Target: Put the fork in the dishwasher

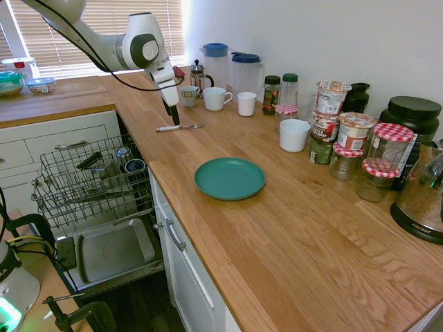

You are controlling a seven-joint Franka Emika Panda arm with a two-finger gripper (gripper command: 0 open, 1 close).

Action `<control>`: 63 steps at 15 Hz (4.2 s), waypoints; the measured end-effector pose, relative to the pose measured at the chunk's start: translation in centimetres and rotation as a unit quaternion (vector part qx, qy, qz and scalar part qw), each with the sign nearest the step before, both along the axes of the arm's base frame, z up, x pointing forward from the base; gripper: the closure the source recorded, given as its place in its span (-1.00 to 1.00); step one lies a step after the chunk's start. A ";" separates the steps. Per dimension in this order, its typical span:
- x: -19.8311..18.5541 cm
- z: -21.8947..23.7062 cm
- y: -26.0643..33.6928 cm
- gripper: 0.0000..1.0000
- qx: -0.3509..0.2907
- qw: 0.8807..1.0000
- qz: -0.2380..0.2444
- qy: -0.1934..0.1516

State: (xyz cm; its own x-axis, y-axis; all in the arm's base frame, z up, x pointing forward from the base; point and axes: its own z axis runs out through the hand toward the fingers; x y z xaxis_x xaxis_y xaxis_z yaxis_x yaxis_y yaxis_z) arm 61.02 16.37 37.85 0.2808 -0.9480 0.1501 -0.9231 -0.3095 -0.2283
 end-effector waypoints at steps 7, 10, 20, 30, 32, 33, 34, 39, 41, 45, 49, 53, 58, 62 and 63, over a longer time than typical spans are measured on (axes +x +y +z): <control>4.4 -2.4 1.8 -1.00 -0.004 0.999 -0.052 0.016; 4.9 -2.9 1.9 -1.00 -0.002 0.998 -0.059 0.033; 5.9 -4.1 2.8 1.00 -0.004 0.997 -0.056 0.052; 6.4 -4.1 2.5 1.00 0.001 0.997 -0.058 0.057; 6.4 -4.1 2.3 1.00 0.006 0.997 -0.055 0.061; 6.4 -4.1 2.2 1.00 0.007 0.997 -0.054 0.062; 6.5 -4.1 2.1 1.00 0.008 0.997 -0.052 0.063; 6.4 -4.1 1.5 1.00 0.011 0.996 -0.043 0.079; 6.4 -4.0 1.3 1.00 0.009 0.996 -0.045 0.081; 6.4 -2.3 0.8 1.00 0.008 0.996 -0.047 0.069; 2.7 1.2 2.4 1.00 0.010 0.998 -0.026 0.057; -3.2 3.4 5.1 1.00 0.016 0.999 0.012 0.047; -6.5 3.8 5.9 1.00 0.021 0.999 0.039 0.027; -9.3 2.7 9.7 1.00 0.023 0.997 0.063 0.034; -10.7 2.0 11.0 1.00 0.023 0.997 0.066 0.036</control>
